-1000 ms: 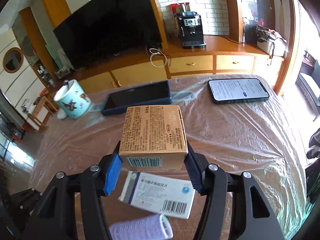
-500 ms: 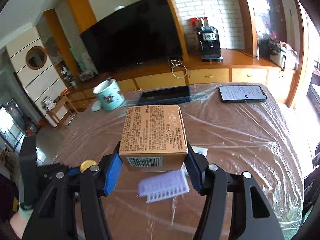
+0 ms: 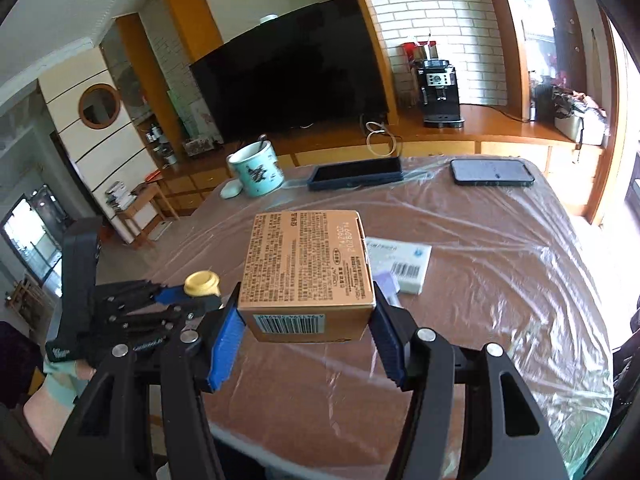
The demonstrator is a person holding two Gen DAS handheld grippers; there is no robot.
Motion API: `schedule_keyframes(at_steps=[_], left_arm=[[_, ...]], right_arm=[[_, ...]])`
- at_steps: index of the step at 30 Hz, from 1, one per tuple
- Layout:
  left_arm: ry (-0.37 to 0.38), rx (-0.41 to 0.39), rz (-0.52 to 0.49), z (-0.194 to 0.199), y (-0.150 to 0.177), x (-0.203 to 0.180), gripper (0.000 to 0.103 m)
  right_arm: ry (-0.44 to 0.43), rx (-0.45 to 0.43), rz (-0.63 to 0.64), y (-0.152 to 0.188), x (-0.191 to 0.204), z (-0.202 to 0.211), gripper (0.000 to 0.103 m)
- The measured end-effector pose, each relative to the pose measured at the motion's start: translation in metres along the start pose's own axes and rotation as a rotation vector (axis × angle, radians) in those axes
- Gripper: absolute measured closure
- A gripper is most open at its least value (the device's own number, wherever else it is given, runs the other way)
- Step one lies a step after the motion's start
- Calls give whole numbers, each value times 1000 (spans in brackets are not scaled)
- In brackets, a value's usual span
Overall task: Collect trash
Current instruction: 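Carry the yellow cup and cardboard box over the black trash bin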
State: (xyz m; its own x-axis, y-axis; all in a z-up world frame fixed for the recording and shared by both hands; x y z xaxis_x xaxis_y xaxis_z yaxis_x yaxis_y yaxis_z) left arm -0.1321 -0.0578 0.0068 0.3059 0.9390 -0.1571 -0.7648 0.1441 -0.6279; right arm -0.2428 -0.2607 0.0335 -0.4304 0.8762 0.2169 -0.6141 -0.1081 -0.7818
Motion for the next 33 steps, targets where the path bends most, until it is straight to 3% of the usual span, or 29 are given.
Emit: schedule_keyframes(at_steps=[18,33], left_arm=[[61,-36,-39,44,35,-30,71],[56,-25,-60,65,77,-41,71]], right_arm=[[-47,30,58,53,30,31,46],[-62,67,106,92,54,47,46]])
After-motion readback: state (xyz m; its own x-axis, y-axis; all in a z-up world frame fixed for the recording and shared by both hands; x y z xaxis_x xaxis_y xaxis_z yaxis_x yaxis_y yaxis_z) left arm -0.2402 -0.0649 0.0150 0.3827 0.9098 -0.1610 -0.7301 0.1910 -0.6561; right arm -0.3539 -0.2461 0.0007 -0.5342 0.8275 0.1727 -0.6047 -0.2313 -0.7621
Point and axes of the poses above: each gripper's, at about its wrist camera, not at the fingertips, and z roughly against the way its jaws point, x to its left, y to its underside, the point moved 6 cm from there along -z, roughly the way its jaws point, and after that the axes turned 7 degrees about z, right-handed, at the moved point
